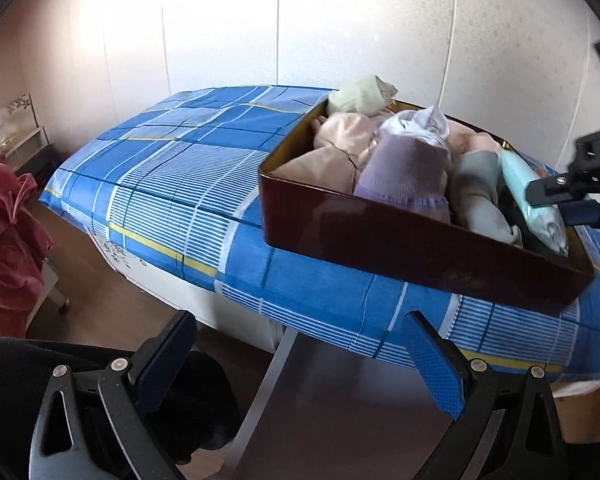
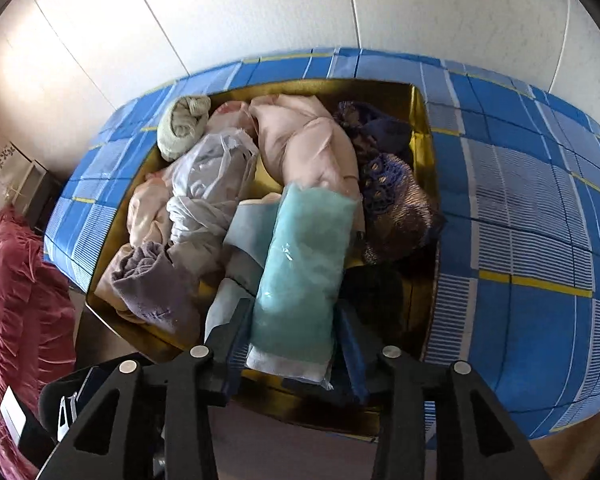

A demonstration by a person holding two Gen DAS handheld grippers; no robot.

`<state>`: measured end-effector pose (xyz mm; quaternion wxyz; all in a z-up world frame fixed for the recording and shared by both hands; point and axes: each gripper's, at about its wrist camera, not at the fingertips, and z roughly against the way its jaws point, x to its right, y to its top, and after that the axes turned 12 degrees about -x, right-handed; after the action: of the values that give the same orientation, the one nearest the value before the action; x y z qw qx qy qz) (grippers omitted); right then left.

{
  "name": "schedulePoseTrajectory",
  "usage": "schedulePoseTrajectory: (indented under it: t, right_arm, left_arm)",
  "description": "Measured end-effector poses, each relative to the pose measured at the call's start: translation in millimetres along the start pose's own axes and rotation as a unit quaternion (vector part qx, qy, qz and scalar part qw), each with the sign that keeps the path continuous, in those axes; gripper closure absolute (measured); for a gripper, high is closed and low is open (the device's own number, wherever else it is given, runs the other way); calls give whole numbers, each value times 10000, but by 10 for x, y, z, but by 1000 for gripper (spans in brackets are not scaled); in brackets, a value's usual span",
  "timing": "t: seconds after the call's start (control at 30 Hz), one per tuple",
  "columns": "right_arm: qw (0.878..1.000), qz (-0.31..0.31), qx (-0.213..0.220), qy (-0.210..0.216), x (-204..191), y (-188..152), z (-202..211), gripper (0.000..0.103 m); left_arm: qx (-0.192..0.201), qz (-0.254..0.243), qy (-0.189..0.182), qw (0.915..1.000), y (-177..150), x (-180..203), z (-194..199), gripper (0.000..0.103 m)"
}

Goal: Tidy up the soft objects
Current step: 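Lower the mint plastic bundle into the gold tray and open the right tool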

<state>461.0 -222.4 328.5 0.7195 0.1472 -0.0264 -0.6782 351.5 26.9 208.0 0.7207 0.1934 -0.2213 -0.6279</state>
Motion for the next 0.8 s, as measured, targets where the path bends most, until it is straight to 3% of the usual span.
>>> schedulePoseTrajectory:
  t: [0.17, 0.23, 0.37, 0.53, 0.63, 0.8]
  right_arm:
    - [9982, 121, 558, 157, -16, -144, 230, 60]
    - [9971, 303, 683, 116, -95, -155, 249, 64]
    - [9963, 687, 516, -60, -295, -96, 51, 70]
    - [9980, 314, 363, -410, -197, -25, -141, 69]
    - [9986, 201, 423, -244, -109, -66, -96, 69]
    - [9959, 146, 893, 46, -48, -354, 169, 67]
  left_arm:
    - [-24, 104, -13, 9999, 20, -25, 8, 0]
    - [-16, 88, 15, 10000, 27, -14, 25, 0]
    - [-132, -70, 116, 9998, 37, 20, 28, 0]
    - [-191, -265, 285, 9991, 36, 59, 20, 0]
    - [-201, -373, 318, 9986, 22, 93, 24, 0]
    - [-180, -522, 255, 9981, -4, 150, 53, 0]
